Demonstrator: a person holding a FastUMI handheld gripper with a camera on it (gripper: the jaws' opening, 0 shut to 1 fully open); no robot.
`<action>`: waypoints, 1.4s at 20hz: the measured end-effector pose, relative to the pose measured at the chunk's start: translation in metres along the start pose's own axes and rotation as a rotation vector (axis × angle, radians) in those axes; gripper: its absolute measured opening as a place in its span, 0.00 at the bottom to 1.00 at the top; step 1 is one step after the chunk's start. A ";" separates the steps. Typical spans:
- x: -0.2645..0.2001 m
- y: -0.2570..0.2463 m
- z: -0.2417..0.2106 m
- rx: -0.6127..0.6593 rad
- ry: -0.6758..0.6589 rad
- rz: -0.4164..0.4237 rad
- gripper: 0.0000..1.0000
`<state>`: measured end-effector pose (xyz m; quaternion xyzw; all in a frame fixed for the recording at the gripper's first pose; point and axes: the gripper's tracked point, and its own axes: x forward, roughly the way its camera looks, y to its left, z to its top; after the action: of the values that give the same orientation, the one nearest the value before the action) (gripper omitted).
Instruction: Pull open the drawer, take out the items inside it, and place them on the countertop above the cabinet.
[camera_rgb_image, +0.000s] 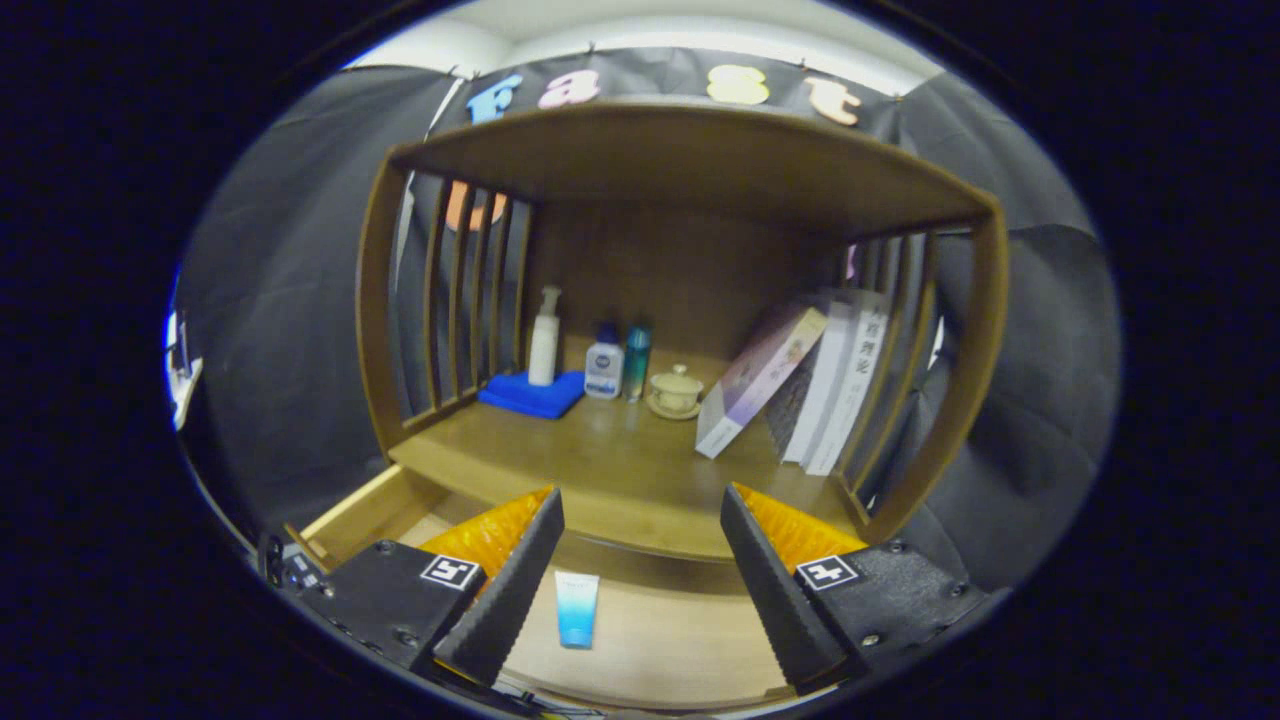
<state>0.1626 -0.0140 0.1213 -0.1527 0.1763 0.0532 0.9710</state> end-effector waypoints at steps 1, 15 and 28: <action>0.013 0.009 -0.009 0.001 0.055 0.029 1.00; 0.101 0.040 -0.131 0.075 0.660 0.131 0.85; 0.089 0.049 -0.174 0.054 0.869 0.120 0.64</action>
<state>0.1814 -0.0179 -0.0797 -0.1248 0.5782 0.0357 0.8055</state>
